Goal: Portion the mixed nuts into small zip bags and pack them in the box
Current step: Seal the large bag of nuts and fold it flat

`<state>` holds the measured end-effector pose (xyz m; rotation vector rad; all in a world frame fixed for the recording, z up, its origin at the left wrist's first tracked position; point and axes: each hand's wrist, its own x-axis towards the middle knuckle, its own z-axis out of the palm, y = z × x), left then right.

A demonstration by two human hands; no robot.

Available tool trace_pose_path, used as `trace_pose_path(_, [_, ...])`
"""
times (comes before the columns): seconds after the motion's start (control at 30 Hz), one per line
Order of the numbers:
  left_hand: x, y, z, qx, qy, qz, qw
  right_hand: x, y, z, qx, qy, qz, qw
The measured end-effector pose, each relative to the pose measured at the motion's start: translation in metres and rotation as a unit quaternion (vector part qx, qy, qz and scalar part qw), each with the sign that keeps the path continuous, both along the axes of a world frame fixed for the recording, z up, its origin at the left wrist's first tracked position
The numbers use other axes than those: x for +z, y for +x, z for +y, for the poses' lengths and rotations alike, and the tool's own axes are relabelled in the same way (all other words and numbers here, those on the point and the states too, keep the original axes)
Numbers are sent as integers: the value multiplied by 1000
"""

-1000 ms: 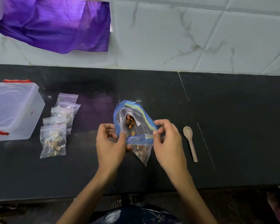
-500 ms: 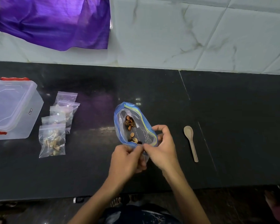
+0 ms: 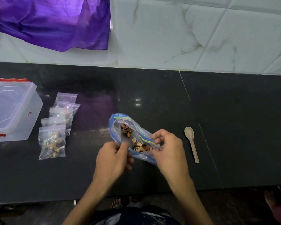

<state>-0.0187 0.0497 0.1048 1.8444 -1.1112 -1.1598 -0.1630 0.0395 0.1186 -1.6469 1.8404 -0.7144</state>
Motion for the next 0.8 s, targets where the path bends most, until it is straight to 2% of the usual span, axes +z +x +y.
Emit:
trace_pose_path(0.07, [7,-9,9,7,-94,-22,995,13,5,3,46,-44,69,996])
trace_pose_path(0.13, [12,-15,12,20,-151,-12,988,21,6,1,99,-65,97,988])
trace_pose_path(0.2, [10,-16,9,55,-148,75,985,22,5,-4,122,-112,89,982])
trace_pose_path(0.23, [9,-15,6,74,-125,136,980,21,2,-6,106,-125,52,985])
trace_pose_path(0.27, [9,-14,5,87,-99,196,972,20,-2,-7,72,-117,-1,991])
trace_pose_path(0.33, [9,-13,4,84,-68,258,960,17,-13,-8,-5,-31,-77,997])
trace_pose_path(0.4, [7,-12,4,59,-52,271,959,10,-24,-9,-35,80,-79,993])
trace_pose_path(0.43, [6,-11,4,46,-48,271,960,8,-26,-9,-36,107,-84,990])
trace_pose_path(0.5, [3,-6,5,29,-68,229,971,9,-25,-8,-32,102,-86,991])
trace_pose_path(0.63, [9,27,-4,116,-183,-1,976,17,-25,-11,-21,52,-45,997])
trace_pose_path(0.7, [20,45,-21,108,-144,-123,976,19,-25,-12,-21,38,-40,998])
trace_pose_path(0.8, [33,59,-54,55,-69,-190,978,15,-27,-13,-23,80,-36,996])
